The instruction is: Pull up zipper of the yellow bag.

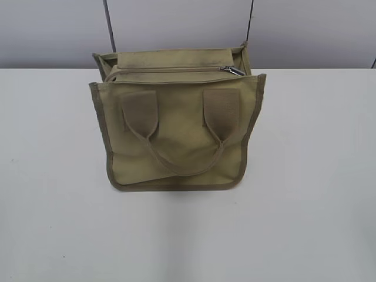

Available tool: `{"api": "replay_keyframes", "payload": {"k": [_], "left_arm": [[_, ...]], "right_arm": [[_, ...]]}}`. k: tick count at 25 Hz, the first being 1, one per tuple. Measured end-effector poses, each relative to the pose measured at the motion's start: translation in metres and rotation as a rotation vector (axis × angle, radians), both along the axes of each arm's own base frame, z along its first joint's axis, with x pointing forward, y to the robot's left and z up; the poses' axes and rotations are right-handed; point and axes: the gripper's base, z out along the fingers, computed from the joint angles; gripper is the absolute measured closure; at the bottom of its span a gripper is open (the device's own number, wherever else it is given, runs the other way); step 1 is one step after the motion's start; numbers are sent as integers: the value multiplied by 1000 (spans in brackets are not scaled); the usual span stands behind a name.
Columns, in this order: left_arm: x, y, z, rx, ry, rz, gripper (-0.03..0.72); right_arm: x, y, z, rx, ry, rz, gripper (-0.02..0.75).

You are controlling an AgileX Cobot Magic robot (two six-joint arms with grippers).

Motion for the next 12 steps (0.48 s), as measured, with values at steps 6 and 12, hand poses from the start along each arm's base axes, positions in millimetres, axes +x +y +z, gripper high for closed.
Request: {"api": "replay_keyframes", "payload": {"k": [6,12], "left_arm": [[0,0,0,0,0,0,337],[0,0,0,0,0,0,363]], "right_arm": [[0,0,0,0,0,0,234],[0,0,0,0,0,0,234]]}}
